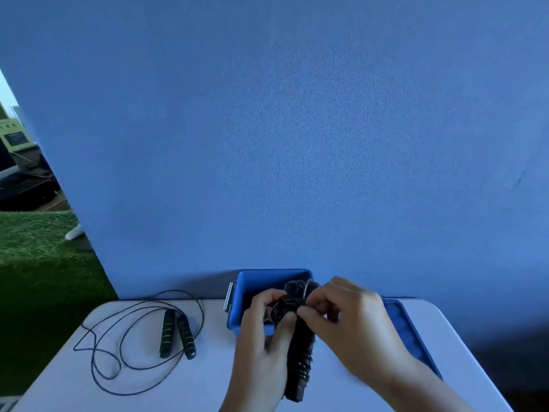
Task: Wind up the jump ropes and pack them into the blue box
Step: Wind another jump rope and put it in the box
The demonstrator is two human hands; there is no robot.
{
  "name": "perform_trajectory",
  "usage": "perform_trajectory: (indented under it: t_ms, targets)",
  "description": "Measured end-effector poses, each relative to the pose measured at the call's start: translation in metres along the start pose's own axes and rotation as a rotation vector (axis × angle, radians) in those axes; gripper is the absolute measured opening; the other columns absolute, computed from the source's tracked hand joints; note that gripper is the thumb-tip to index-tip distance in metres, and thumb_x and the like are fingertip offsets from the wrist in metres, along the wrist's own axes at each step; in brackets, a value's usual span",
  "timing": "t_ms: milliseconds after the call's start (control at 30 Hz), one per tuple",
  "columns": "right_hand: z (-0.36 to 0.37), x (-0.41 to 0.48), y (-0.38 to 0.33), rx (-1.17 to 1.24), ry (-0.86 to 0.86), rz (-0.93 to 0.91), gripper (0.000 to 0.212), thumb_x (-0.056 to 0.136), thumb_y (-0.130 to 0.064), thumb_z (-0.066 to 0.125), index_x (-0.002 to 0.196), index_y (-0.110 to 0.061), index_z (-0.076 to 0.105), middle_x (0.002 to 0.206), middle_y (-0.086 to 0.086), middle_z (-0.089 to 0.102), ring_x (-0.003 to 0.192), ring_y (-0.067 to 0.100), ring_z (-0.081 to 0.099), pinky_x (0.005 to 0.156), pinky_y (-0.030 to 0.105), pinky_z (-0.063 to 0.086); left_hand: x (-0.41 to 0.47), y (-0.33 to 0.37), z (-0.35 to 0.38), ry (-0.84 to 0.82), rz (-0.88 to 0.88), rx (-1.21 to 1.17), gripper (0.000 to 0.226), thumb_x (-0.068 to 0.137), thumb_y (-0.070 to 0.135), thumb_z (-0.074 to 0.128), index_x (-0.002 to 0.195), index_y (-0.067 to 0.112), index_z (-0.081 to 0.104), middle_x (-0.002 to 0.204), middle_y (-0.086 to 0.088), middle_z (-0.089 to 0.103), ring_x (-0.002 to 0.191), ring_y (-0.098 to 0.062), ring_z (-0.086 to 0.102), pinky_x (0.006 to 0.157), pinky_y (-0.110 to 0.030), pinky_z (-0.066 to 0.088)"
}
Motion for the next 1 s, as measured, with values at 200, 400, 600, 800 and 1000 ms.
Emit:
perform_trajectory:
  t_ms: [200,400,600,800,1000]
  targets:
    - [0.003,-0.006,-0.001,-0.056,0.016,-0.018,0.017,0.078,-0.023,0.07,0.085,-0.031,0.057,0.077,-0.018,0.055,0.065,0.006,0.055,0.057,0.027,0.051,0.0,-0.011,0.002,0.065,-0.074,-0.05,0.023,0.099,0.015,0.062,0.104,0.036,0.07,0.099,-0.002,0.071,0.087,-0.023,0.073,0.08,-0.045,0.06]
    - [0.009,-0.003,-0.011,-0.23,-0.113,-0.251,0.023,0.089,-0.013,0.062,0.109,-0.022,0.069,0.102,-0.005,0.058,0.079,0.013,0.062,0.061,0.03,0.056,0.005,-0.011,-0.003,0.014,-0.078,-0.095,0.028,0.103,0.009,0.054,0.104,0.029,0.073,0.091,-0.005,0.075,0.088,-0.029,0.071,0.085,-0.055,0.056]
    - [0.019,0.0,-0.003,-0.273,-0.168,-0.152,0.022,0.098,-0.028,0.042,0.096,-0.029,0.064,0.098,-0.011,0.048,0.079,0.012,0.056,0.057,0.036,0.053,0.003,-0.003,-0.004,-0.07,-0.046,-0.052,0.032,0.101,0.008,0.058,0.105,0.035,0.074,0.094,-0.002,0.075,0.092,-0.02,0.072,0.084,-0.034,0.056]
    - [0.021,0.003,0.004,-0.055,-0.272,-0.018,0.026,0.102,-0.026,0.041,0.086,-0.029,0.061,0.092,-0.014,0.049,0.078,0.011,0.055,0.072,0.038,0.051,0.005,0.005,-0.004,-0.131,0.025,0.153,0.021,0.099,0.024,0.062,0.111,0.039,0.071,0.105,0.005,0.072,0.104,-0.007,0.067,0.092,-0.034,0.054]
    - [0.017,0.005,0.0,-0.018,-0.166,-0.08,0.02,0.102,-0.017,0.05,0.091,-0.025,0.065,0.091,-0.016,0.051,0.08,0.005,0.056,0.072,0.021,0.047,0.011,0.019,-0.003,-0.162,0.067,0.228,0.016,0.103,0.021,0.054,0.101,0.032,0.065,0.094,0.001,0.067,0.086,-0.008,0.066,0.076,-0.021,0.05]
Point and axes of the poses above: each hand's wrist, its own x-axis towards the middle knuckle, its own z-axis out of the palm, y = z × x, the point moved 6 cm from there along x, towards the middle knuckle
